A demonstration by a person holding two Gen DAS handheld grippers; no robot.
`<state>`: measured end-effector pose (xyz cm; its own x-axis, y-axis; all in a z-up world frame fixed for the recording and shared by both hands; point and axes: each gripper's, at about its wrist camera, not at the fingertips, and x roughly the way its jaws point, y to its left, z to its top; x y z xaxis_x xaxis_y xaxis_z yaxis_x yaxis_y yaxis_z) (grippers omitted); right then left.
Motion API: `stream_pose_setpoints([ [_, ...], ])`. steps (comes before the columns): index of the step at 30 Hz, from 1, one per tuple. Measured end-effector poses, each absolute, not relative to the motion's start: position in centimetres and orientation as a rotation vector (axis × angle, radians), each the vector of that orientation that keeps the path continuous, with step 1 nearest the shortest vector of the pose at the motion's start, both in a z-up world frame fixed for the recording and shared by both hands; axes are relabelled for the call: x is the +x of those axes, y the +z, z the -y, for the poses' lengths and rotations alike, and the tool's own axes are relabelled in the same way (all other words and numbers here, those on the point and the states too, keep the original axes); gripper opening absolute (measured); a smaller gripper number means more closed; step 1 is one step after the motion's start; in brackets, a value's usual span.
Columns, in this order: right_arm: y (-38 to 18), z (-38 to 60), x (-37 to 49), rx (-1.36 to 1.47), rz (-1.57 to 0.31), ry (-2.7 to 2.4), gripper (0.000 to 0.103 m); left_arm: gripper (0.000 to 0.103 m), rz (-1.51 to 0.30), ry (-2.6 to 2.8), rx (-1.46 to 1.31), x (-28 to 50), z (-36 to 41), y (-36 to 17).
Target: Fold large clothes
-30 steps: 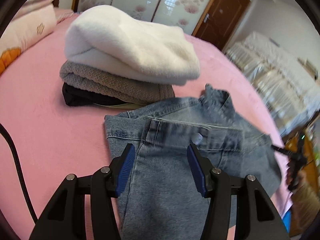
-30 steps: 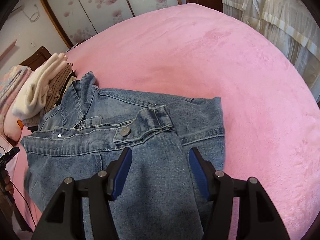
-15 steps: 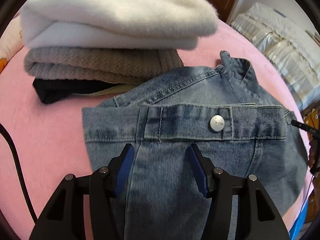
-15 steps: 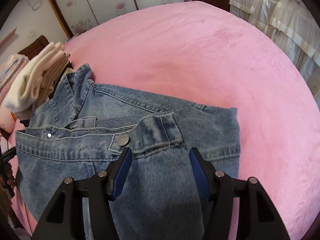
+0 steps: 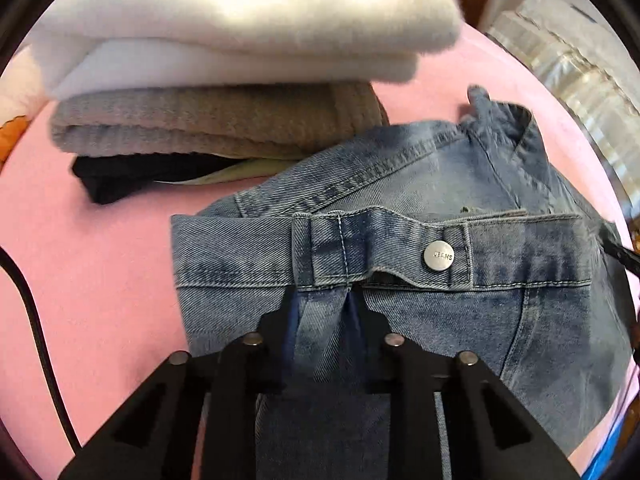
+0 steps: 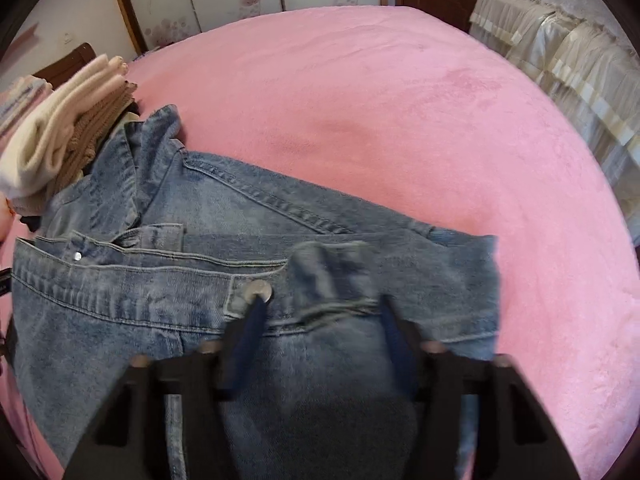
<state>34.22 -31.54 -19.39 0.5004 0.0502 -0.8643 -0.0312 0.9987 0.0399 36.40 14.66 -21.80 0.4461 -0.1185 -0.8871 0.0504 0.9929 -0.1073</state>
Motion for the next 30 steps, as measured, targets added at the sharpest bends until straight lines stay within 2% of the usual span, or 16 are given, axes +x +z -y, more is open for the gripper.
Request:
stream_pose_setpoints([
  [3, -18.1, 31.2, 32.7, -0.033, -1.003, 0.027, 0.024, 0.016, -1.025, -0.002, -0.014, 34.8, -14.3, -20.4],
  [12, -10.0, 31.2, 28.8, -0.021, -0.754, -0.008, 0.023, 0.015, -0.71, 0.163, 0.11, 30.4, -11.5, -13.1],
  [18, -6.3, 31.2, 30.8, 0.004, -0.627, -0.027, 0.023, 0.016, -0.655, 0.253, 0.059, 32.6, -11.6, -11.4],
  [22, -8.0, 30.7, 34.2, -0.025, -0.649, -0.052, 0.023, 0.016, -0.688, 0.286, 0.054, 35.4, -11.3, -13.5],
  [30, -17.4, 31.2, 40.6, -0.064, -0.843, -0.14, 0.023, 0.016, -0.751, 0.342, 0.064, 39.2, -10.3, -20.7],
])
